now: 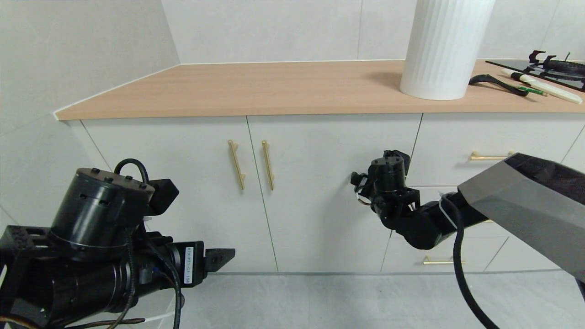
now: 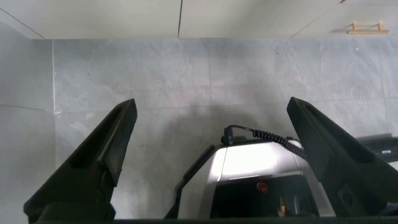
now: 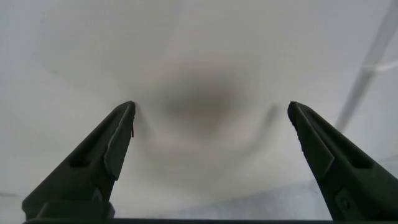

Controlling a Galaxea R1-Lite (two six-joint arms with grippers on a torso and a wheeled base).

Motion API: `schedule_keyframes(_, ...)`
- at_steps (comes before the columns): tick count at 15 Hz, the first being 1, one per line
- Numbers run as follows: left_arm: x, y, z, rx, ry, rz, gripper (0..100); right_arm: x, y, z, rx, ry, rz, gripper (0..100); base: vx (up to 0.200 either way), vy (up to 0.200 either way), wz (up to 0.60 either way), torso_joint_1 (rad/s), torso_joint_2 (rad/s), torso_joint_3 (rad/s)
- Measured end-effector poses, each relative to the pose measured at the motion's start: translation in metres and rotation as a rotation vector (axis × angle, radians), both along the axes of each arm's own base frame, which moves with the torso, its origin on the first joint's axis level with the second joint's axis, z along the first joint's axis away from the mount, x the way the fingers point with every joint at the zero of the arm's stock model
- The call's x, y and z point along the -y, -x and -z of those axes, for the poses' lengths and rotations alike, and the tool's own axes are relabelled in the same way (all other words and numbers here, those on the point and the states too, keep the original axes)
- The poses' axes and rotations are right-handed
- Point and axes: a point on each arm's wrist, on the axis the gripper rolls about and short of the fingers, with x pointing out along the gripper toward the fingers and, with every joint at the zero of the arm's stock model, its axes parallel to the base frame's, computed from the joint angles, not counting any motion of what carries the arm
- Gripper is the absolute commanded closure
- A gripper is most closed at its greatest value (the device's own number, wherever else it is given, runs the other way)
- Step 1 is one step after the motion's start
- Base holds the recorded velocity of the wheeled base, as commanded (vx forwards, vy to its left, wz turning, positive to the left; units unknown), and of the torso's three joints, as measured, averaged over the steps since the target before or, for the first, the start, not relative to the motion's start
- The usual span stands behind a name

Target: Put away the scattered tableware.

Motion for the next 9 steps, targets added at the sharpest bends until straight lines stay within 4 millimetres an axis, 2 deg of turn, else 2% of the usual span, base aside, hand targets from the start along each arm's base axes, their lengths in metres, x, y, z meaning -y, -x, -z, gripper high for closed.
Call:
schedule_keyframes(3, -0.001, 0.001, -0.002, 0.008, 0.004, 0.0, 0, 0.007, 0.031, -0.014, -0.053, 0.0, -0.136, 0, 0.0, 0.0, 0.0, 0.0, 0.0, 0.0)
schedule_keyframes(6, -0.004, 0.005, -0.007, 0.031, 0.017, -0.001, 0, 0.026, 0.084, -0.041, -0.093, 0.05, -0.359, 0, 0.0, 0.0, 0.0, 0.0, 0.0, 0.0)
schedule_keyframes(9, -0.014, 0.018, -0.02, 0.095, 0.021, 0.013, 0, 0.055, 0.137, -0.076, -0.043, 0.115, -0.455, 0, 0.0, 0.0, 0.0, 0.0, 0.0, 0.0)
